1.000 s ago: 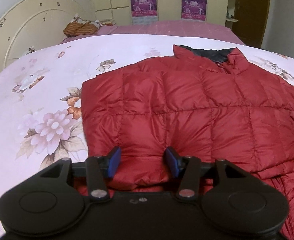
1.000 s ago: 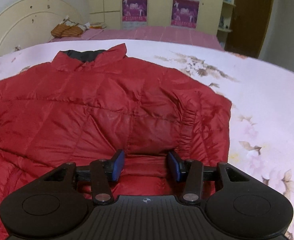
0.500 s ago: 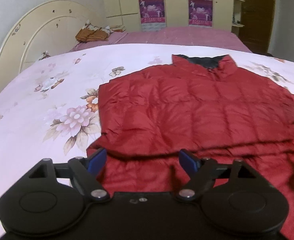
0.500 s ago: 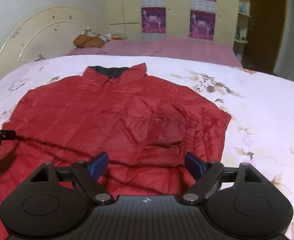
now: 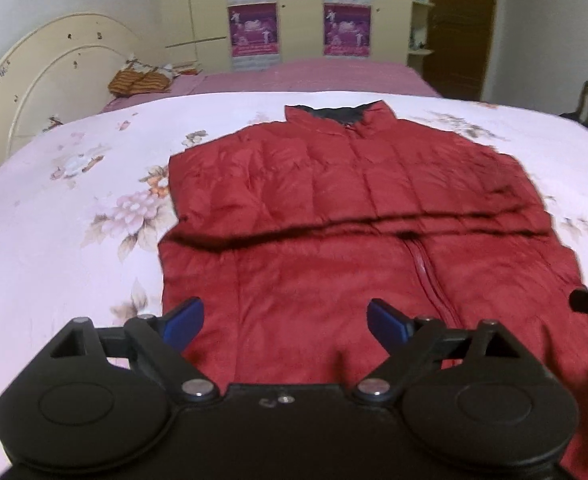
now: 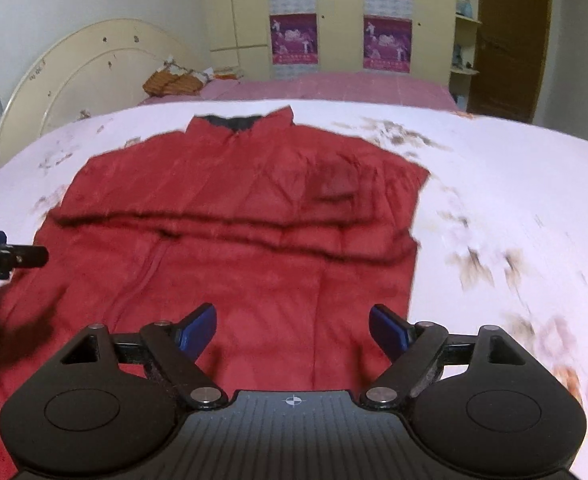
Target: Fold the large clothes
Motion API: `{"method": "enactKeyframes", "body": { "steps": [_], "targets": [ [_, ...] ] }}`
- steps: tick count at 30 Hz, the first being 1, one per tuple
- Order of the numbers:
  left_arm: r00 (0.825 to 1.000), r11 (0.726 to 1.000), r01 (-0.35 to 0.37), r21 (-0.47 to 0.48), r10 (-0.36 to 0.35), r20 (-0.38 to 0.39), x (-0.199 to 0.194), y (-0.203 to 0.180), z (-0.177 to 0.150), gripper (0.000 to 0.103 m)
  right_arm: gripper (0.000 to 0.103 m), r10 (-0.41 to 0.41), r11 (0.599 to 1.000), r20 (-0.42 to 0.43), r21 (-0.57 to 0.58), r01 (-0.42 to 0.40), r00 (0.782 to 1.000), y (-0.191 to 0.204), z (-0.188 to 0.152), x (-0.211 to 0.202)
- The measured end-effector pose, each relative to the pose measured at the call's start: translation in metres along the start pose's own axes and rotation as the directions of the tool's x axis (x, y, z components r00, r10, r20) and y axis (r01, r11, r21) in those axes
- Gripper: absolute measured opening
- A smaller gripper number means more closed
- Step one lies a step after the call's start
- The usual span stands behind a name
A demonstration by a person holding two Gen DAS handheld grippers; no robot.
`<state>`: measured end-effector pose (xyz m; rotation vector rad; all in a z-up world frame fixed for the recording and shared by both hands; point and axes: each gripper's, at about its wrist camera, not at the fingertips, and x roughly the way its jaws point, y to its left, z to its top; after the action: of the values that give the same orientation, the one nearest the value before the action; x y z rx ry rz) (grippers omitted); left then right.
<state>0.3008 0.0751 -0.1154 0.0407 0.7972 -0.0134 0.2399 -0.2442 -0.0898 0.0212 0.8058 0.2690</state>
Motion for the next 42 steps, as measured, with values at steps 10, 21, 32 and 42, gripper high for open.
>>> {"method": "enactKeyframes", "body": {
  "steps": [10, 21, 32, 42],
  "targets": [
    [0.997, 0.999, 0.046, -0.014, -0.047, -0.056, -0.039, 0.043, -0.064, 0.078, 0.083, -0.084, 0.996, -0.059, 0.012, 0.084, 0.995, 0.01, -0.067, -0.048],
    [0.998, 0.998, 0.015, -0.069, -0.02, -0.066, -0.075, 0.086, -0.107, 0.078, 0.083, -0.183, 0.98, -0.096, 0.059, 0.19, 0.978, -0.014, -0.107, -0.08],
    [0.987, 0.994, 0.066, -0.09, -0.078, -0.138, -0.072, 0.101, -0.133, 0.066, 0.083, -0.173, 0.966, -0.136, 0.169, 0.195, 0.975, -0.041, -0.126, -0.085],
    [0.974, 0.981, 0.14, -0.134, -0.161, -0.162, -0.067, 0.095, -0.14, 0.029, 0.044, -0.073, 0.963, -0.138, 0.248, 0.106, 0.988, -0.043, -0.129, -0.089]
  ]
}}
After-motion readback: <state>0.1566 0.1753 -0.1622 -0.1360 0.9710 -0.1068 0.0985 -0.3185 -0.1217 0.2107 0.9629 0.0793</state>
